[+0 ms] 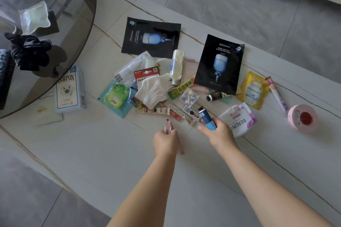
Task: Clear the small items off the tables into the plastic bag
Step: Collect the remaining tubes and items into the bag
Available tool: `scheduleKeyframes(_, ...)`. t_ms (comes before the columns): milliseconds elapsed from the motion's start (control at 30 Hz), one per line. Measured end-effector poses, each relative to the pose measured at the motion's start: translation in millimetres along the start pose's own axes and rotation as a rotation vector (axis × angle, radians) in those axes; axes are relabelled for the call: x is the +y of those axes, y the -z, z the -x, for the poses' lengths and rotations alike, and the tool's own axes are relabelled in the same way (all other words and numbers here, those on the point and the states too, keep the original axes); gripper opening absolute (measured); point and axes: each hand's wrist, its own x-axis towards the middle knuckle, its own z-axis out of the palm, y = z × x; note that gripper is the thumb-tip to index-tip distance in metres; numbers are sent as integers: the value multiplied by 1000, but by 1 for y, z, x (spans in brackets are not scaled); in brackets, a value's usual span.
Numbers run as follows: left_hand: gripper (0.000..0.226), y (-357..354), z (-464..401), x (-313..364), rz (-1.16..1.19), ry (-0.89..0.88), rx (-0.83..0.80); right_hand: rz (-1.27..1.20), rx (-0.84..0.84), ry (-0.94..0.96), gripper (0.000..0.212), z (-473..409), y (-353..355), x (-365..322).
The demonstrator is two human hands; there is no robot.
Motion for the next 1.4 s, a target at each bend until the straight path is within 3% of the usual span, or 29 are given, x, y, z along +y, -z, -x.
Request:
scheduleKeyframes(133, 13, 16, -2, 1, 102, -13, -70, 90, 105, 14, 20, -10, -11, -17)
scheduleKeyframes(267, 14, 33, -13, 6, 392, 76, -130, 170, 217, 35, 31, -19, -29, -27)
scheduleKeyframes(367, 13, 41, -24, 8, 374, 76, -95, 232, 274, 27, 34, -20, -33, -26)
scheduleKeyframes(467, 15, 43, -34, 10, 295, 94, -56, 259, 262, 45, 34, -20, -31, -24)
scheduleKeyframes(667, 33, 29, -49, 26, 371, 97, 24, 345, 189, 67, 37, -22, -28, -19)
scheduleKeyframes(800, 50, 22, -56, 36, 357, 128, 103, 320, 148, 87, 22, -22, -30, -13)
scheduleKeyframes(933, 33, 24, -55, 33, 351, 161, 70, 261, 98, 78, 27, -18, -24, -5)
scheduleKeyframes(1067, 24, 31, -43, 24, 315, 177, -4, 85, 39, 2, 11, -9, -14, -4)
scheduleKeyframes(1200, 17, 36, -25, 16, 369, 165, -6, -26, -30, -38, 21, -4, -15, -11)
scheduleKeyframes(1300, 12, 37, -20, 14, 364, 146, -56, 43, -51, -6, 16, -5, -27, -17)
scheduleKeyframes(1400, 6, 34, -20, 17, 348, 78, -89, 122, -23, 31, 28, -6, -41, -21)
